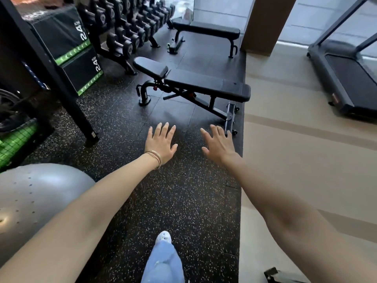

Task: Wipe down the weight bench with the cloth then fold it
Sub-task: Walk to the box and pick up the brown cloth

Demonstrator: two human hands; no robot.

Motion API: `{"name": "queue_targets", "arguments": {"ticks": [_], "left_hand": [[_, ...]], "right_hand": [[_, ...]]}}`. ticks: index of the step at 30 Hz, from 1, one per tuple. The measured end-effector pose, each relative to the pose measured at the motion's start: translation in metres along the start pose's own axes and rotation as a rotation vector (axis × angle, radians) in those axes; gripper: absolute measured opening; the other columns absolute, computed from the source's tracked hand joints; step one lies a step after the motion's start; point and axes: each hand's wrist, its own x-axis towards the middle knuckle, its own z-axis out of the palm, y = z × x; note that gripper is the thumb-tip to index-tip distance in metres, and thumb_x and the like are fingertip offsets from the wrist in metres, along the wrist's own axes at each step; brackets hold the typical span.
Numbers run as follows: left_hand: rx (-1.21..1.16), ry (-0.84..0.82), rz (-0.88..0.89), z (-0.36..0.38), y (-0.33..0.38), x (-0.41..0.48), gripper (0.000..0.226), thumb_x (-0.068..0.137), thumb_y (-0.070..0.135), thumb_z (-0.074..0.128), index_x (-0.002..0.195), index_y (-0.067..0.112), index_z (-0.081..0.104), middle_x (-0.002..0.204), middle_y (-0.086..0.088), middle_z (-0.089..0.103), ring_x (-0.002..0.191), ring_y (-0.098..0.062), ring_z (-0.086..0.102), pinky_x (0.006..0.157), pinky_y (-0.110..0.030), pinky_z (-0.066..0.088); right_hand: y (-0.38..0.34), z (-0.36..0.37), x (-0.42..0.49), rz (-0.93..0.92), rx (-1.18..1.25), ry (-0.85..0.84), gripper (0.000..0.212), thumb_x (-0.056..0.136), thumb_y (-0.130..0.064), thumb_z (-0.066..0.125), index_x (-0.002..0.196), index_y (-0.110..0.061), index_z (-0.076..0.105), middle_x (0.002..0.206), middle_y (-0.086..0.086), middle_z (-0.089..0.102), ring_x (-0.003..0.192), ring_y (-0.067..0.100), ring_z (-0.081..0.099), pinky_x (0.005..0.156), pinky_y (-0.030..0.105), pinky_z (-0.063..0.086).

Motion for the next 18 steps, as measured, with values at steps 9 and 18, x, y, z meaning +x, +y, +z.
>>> {"name": "queue_targets", "arguments": {"ticks": [9,18], "left_hand": [[0.048,-0.047,0.059,0.007,-0.075,0.099,0.064,0.097,0.052,0.020,0.151,0.022,0.003,0.159,-0.004,0.006,0.146,-0.025,0.003,0.117,-0.048,0.007],[0.046,-0.079,0.101,0.034,-0.079,0.202,0.064,0.096,0.053,0.018,0.151,0.025,0.000,0.159,-0.004,0.006,0.146,-0.026,0.004,0.117,-0.047,0.008]], "right_hand": [[-0.011,-0.009,0.111,0.004,0.010,-0.017,0.065,0.093,-0.045,0.048,0.148,-0.026,0.018,0.154,0.011,0.015,0.141,0.030,0.015,0.111,0.057,0.019],[0.021,0.009,0.217,-0.072,-0.029,-0.112,0.064,0.094,-0.041,0.047,0.149,-0.027,0.017,0.155,0.012,0.013,0.142,0.032,0.013,0.112,0.057,0.019]]}}
